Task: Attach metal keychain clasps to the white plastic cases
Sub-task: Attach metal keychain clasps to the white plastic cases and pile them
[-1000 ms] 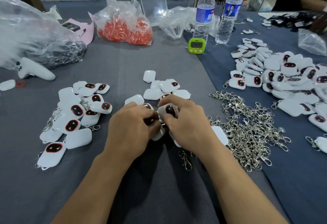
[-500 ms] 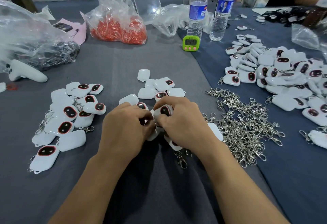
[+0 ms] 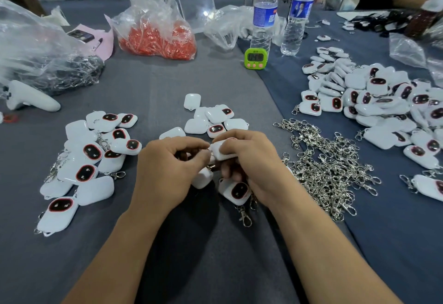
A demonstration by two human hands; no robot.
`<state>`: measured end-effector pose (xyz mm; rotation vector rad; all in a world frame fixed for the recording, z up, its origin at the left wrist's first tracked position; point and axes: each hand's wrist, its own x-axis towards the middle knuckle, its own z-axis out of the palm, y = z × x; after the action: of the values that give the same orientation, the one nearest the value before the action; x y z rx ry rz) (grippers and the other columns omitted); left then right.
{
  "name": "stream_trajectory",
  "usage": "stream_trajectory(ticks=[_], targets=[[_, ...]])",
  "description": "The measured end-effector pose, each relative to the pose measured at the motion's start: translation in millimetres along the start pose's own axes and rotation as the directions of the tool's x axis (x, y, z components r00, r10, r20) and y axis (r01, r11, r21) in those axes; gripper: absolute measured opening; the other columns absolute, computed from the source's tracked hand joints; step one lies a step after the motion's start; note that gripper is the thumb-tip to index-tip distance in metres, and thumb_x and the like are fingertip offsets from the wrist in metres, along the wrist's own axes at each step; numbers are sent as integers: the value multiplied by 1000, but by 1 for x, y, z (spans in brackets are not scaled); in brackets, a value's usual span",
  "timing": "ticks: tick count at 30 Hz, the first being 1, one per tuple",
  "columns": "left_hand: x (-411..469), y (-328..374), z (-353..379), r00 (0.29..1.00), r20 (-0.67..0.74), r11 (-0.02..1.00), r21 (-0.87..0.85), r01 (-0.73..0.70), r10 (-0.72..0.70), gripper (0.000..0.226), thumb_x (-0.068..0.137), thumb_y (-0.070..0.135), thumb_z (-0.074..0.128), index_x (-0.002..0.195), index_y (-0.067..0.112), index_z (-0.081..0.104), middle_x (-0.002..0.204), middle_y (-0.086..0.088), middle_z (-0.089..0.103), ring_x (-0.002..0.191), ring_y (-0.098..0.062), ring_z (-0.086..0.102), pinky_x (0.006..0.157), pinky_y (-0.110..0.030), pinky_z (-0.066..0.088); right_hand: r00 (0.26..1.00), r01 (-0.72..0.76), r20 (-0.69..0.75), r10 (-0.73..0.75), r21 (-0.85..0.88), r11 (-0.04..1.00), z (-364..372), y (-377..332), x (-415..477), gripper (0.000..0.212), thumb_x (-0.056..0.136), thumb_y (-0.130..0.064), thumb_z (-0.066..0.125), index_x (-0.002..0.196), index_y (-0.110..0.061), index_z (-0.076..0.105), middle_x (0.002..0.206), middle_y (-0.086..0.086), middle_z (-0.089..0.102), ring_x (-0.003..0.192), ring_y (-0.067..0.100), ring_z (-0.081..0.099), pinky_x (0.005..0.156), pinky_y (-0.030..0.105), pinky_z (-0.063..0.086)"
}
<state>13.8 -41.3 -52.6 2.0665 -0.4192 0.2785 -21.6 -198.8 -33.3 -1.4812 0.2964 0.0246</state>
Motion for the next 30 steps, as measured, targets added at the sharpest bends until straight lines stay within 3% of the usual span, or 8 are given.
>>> stream_trajectory(ticks=[4, 9, 13, 16, 18, 21, 25, 30], targets=[[3, 1, -1, 995, 72, 975, -204, 85, -71, 14, 81, 25, 82, 80, 39, 79, 74, 16, 75, 70, -2, 70, 64, -12, 50, 997, -54, 57, 45, 158, 986, -4, -4, 0, 21, 84, 2, 51, 92, -6, 70, 67, 15, 65, 42, 18, 46, 39, 21, 27], [6, 0, -6, 989, 137, 961, -262, 84, -49, 18, 81, 23, 82, 73, 39, 79, 70, 11, 74, 63, 2, 64, 61, -10, 47, 995, -25, 97, 10, 154, 988, -2, -5, -3, 22, 84, 4, 50, 89, -8, 68, 66, 17, 62, 41, 17, 44, 38, 20, 25], [6, -1, -11, 988, 144, 992, -117, -47, 64, 22, 79, 25, 83, 80, 46, 77, 72, 18, 73, 67, 0, 65, 62, -12, 47, 998, 33, 54, -36, 62, 998, 0, -1, -3, 18, 82, 7, 51, 86, -4, 66, 63, 14, 60, 39, 16, 43, 38, 18, 25], [4, 1, -10, 967, 105, 964, 107, -243, 232, 9, 77, 34, 77, 85, 37, 75, 71, 17, 68, 71, -11, 60, 64, -23, 43, 998, 69, 9, -69, 30, 997, 1, 1, -3, 14, 78, 7, 53, 82, -1, 64, 62, 13, 57, 39, 17, 41, 37, 17, 28], [3, 1, -8, 954, 60, 940, 162, -301, 295, 4, 77, 33, 76, 81, 32, 76, 69, 14, 66, 70, -12, 57, 64, -24, 41, 998, 58, 7, -58, 69, 996, 3, 1, -2, 12, 76, 3, 56, 81, -2, 65, 64, 15, 56, 38, 17, 41, 37, 17, 28], [2, 2, -8, 993, 44, 992, -61, -108, 111, 9, 78, 30, 80, 83, 36, 77, 72, 18, 72, 68, -4, 65, 63, -13, 46, 999, 16, 30, -22, 177, 984, 2, -1, -1, 19, 83, 4, 53, 90, -6, 67, 62, 14, 59, 39, 17, 42, 38, 19, 24], [3, 5, -1, 981, 167, 945, -292, 144, -98, 19, 85, 21, 78, 77, 38, 78, 69, 11, 73, 62, 0, 63, 61, -13, 49, 999, 25, 38, -35, 231, 973, 2, -2, -1, 22, 88, 5, 51, 99, -4, 67, 63, 11, 61, 41, 17, 44, 40, 21, 24], [5, 6, 0, 977, 164, 941, -284, 182, -139, 19, 86, 18, 78, 76, 35, 78, 66, 7, 71, 58, 0, 60, 58, -12, 48, 995, 95, -14, -94, 196, 976, 5, 0, -1, 23, 89, 7, 51, 103, -2, 67, 61, 6, 58, 41, 16, 44, 40, 19, 30]])
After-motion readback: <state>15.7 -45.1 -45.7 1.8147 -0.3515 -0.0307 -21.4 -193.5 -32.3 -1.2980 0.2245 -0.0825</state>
